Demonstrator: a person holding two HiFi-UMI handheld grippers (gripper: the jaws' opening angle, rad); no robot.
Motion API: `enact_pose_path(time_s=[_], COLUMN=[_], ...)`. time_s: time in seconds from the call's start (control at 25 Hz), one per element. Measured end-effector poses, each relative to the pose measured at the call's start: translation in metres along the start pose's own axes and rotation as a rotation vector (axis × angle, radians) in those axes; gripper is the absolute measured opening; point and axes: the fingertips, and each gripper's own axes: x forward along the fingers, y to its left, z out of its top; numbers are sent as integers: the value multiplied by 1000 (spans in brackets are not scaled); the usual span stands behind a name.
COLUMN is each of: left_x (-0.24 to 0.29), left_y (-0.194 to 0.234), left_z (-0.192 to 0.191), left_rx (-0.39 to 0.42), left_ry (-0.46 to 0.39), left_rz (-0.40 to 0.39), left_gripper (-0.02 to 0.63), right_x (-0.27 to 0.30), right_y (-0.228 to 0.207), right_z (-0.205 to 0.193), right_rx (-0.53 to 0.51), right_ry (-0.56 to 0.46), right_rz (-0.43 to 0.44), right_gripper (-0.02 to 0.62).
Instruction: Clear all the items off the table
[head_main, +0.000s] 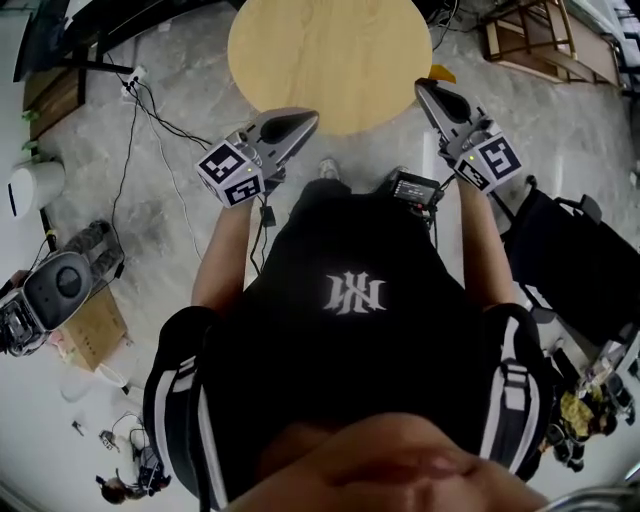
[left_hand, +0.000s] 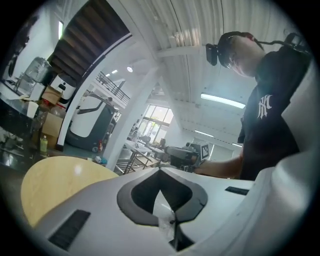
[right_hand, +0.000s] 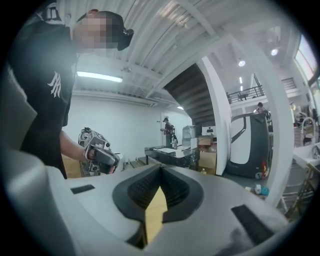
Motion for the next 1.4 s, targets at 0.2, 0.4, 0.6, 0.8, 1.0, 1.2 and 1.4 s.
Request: enact_pose_path(time_s=[0.2,0.4,0.6,0.8,1.0,1.2,1.4], left_x=[-38,-72,-85,-93,-92,-104,-99], left_y=[-15,-50,-109,-160,-214,-231,-245], left_z=[5,4,-19,-51,-83,-108,-111], left_rx=[27,18,-2,-46,-46,-47,-48], left_ry=[-25,-64,-27,-24,46,57,47], left_rz=[82,160,163,184,157,210,143], left_gripper=[12,12,12,12,12,12,12], right_x=[-26,-62,-104,-149,-184,-200,-203], right_y=[0,5,44,111,170,228,278], right_z=[21,40,44,4,-35,-71,-84], right_rx=[-62,-135,-97,47,202,264,221], right_ry=[-21,-37,-82,-106,-124,-50,14], right_rz=[-32,-52,-7,124,191,284,344], right_gripper=[3,3,3,3,3,3,2])
